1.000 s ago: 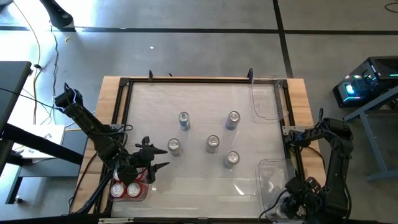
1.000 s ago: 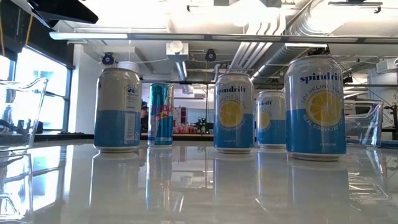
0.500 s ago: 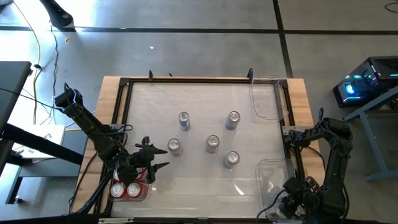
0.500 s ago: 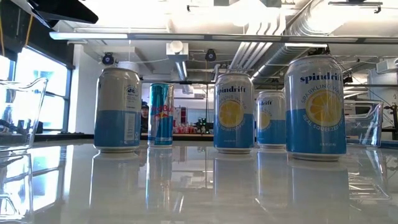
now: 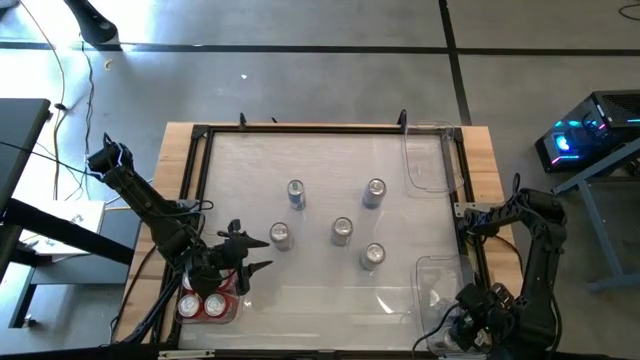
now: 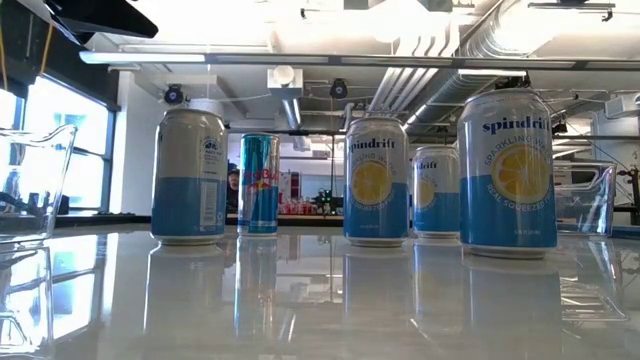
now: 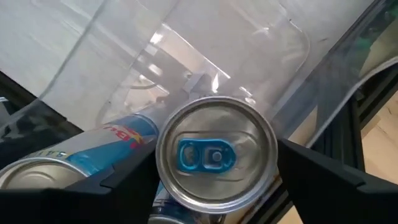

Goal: Sort soda cans
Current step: Put the center blue soda can into the bottom right transparent bin, then put the top blue soda can into the bottom right transparent bin

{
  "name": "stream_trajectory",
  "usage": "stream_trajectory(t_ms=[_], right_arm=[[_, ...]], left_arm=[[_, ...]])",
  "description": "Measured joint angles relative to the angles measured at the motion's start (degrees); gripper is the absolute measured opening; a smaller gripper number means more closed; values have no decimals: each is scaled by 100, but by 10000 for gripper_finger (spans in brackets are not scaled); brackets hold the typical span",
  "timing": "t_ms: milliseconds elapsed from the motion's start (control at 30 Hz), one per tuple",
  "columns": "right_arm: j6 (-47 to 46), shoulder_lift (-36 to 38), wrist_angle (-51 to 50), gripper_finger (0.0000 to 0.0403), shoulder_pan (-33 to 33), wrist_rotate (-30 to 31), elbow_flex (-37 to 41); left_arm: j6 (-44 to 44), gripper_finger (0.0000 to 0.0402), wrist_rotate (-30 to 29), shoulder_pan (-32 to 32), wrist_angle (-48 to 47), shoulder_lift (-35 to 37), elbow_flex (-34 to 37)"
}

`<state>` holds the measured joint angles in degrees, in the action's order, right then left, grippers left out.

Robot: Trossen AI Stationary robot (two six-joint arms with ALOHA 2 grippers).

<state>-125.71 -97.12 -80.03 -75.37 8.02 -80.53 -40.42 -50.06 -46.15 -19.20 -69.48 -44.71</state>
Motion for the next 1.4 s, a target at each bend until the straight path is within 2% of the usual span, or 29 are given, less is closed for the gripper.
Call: stream_trajectory(t_ms=[200,433,600,800,867,967,1033,1100,1233,1400], right_arm=[[155,85,-61,314,0,-12,0],[152,366,-646,314,13,-43,-196],[207,515,-948,314,142,208,-414],[849,538,-970,314,457,940,-426],[1083,538,-916,314,595,1435,-417],[1559,536,-722,314,807,2488,-415],[1968,536,-503,314,969,3125,-415],[2399,536,-305,314,1162,3376,-415],[3113,531,0,314,1508,3207,-413],[3744,531,326,314,1723,3182,-409]], left_arm=[[-2,213,0,0,4,-2,-2],[6,213,-4,0,179,-1,-2],[157,213,-13,69,349,1,-2],[255,213,-11,263,396,1,-2],[469,213,-34,371,476,13,-6],[742,213,-25,790,408,111,-225],[1115,213,253,1280,284,228,-454],[1487,214,723,1821,123,299,-647],[2232,229,2016,3057,-68,344,-753],[3174,278,3410,4237,-222,71,-751]])
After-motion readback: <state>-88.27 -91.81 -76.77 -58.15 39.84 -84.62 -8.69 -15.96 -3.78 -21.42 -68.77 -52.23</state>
